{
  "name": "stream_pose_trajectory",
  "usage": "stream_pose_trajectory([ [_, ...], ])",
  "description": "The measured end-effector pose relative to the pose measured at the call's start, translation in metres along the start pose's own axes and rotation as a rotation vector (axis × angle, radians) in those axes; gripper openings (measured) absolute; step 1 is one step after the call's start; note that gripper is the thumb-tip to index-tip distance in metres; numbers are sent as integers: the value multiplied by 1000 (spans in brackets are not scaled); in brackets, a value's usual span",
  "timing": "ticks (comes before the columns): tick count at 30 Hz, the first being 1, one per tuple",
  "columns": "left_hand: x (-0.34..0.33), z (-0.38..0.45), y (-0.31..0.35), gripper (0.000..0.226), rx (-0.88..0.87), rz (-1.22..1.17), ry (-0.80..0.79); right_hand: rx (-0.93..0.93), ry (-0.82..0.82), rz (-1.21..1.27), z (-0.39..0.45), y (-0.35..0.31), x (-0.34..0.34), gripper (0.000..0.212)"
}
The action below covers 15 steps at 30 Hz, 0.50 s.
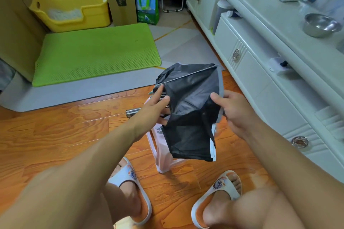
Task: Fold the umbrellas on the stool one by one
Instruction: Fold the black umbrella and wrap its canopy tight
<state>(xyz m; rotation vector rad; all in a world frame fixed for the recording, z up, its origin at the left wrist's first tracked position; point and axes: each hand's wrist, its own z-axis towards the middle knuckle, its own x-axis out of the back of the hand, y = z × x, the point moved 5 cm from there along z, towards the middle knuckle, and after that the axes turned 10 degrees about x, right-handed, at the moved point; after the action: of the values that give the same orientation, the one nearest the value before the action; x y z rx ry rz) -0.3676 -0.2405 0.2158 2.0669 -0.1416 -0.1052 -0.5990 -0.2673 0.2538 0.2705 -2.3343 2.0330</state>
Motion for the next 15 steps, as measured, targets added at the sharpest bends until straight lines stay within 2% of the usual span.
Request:
stream_pose_trajectory([
  [2,-1,-1,-4,61,39,27,-18,38,17,118,8,-11,5,22],
  [4,-1,-4,-8,61,89,-21,6,21,4,134,12,-13,6,22],
  [6,-1,-8,-12,49,163,-74,15,-8,-10,104,11,-11,6,23],
  [9,0,-15,-14,27,185,6,91,-5,-46,44,7,-10,6,26],
  [12,-1,-20,-6,17,112,22,158,17,-35,6,1,-13,6,27],
  [15,-9,-28,2,4,36,68,146,28,52,-1,1,-12,11,28],
])
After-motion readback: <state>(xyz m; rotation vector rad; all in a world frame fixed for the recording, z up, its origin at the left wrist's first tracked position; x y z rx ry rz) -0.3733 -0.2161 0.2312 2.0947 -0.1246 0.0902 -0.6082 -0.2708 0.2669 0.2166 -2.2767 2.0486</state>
